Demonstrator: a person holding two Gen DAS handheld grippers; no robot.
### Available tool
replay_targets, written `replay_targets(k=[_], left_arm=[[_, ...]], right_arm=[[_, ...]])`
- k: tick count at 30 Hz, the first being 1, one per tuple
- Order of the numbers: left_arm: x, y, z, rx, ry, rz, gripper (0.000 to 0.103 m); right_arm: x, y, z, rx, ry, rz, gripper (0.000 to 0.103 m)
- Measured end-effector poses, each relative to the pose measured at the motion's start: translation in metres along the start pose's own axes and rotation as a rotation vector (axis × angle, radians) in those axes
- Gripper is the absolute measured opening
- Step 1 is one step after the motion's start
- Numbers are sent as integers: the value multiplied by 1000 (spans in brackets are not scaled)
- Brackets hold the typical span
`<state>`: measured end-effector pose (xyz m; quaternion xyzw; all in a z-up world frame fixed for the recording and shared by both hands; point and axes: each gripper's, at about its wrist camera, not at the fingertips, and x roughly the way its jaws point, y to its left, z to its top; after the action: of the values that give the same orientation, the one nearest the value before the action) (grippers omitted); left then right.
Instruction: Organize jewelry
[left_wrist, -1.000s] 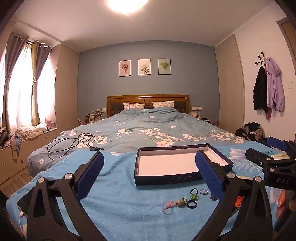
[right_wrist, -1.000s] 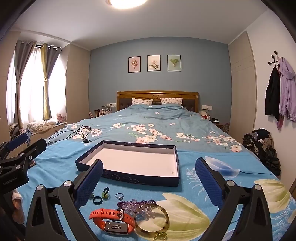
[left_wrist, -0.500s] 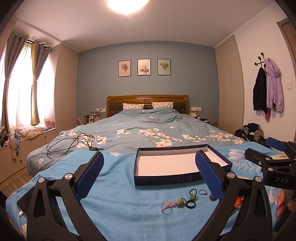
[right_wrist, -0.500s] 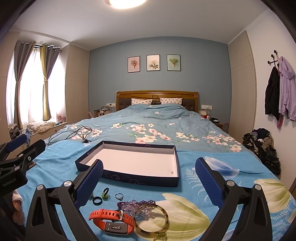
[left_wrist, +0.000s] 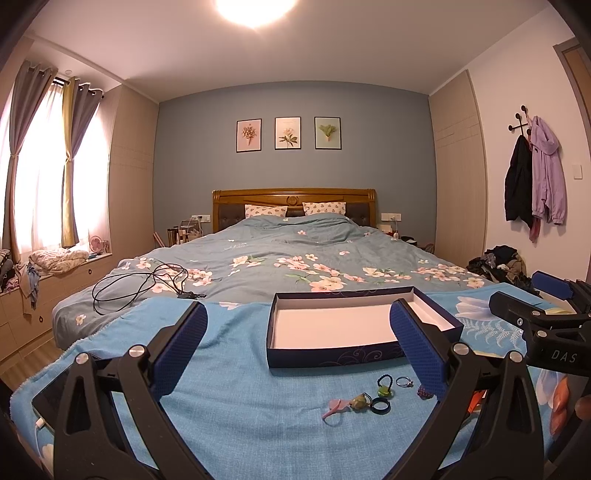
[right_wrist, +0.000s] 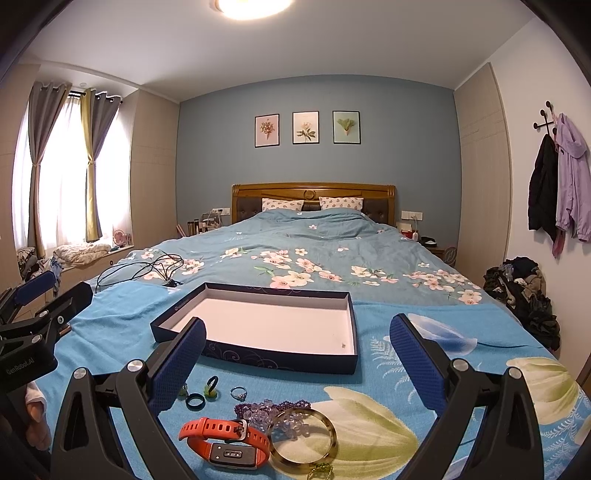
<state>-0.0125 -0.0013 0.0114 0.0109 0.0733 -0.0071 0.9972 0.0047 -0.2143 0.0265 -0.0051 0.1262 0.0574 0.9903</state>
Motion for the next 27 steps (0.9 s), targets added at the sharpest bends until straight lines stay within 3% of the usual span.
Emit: replay_targets(k=[27], left_arm=[[-2,0,-2,-6,4,-3,97]], right_arm=[[0,1,0,1,-3,0,96]])
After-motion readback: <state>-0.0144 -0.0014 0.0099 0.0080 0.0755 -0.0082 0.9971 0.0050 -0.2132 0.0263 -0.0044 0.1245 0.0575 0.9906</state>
